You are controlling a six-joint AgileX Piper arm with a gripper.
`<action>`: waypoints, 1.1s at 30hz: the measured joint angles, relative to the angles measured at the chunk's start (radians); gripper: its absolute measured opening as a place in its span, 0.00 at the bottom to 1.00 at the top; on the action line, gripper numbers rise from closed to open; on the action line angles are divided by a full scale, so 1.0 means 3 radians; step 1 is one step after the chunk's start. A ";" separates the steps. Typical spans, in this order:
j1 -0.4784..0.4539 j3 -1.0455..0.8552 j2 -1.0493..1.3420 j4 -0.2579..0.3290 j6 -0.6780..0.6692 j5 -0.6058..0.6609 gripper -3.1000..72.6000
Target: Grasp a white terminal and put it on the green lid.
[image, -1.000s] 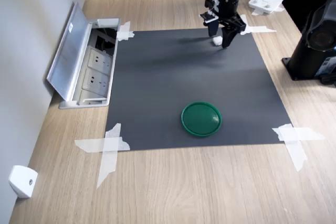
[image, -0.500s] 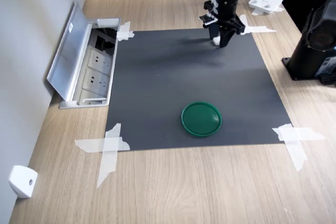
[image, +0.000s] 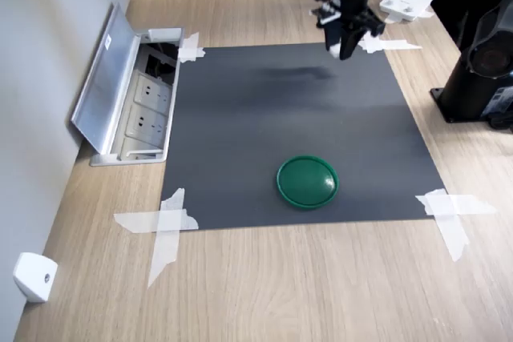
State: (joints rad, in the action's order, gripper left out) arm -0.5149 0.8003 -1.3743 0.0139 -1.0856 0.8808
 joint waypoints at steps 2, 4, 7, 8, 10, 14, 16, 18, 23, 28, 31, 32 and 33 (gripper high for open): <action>0.0149 0.0142 0.0056 0.0024 -0.0013 0.0224 0.47; 0.0381 0.0315 0.0091 0.0035 0.0048 0.0448 0.47; 0.0771 0.0565 0.0133 0.0056 0.0306 0.0666 0.47; 0.0914 0.0639 0.0146 0.0063 0.0405 0.0719 0.47; 0.1171 0.0759 0.0162 0.0070 0.0568 0.0784 0.47; 0.1725 0.0944 0.0161 0.0073 0.0939 0.0811 0.47; 0.1994 0.1006 0.0154 0.0073 0.1134 0.0807 0.47; 0.2232 0.1041 0.0114 0.0073 0.1303 0.0793 0.47; 0.2814 0.1056 -0.0147 -0.0094 0.1755 0.0730 0.47; 0.3182 0.1056 -0.0489 -0.0358 0.2041 0.0445 0.47; 0.3310 0.1056 -0.0659 -0.0387 0.2114 0.0247 0.47; 0.3345 0.1056 -0.0715 -0.0394 0.2128 0.0195 0.47; 0.3377 0.1056 -0.0768 -0.0395 0.2143 0.0150 0.47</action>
State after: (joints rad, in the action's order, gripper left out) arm 0.4981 1.1172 -1.6047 -0.1046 -0.4428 0.9258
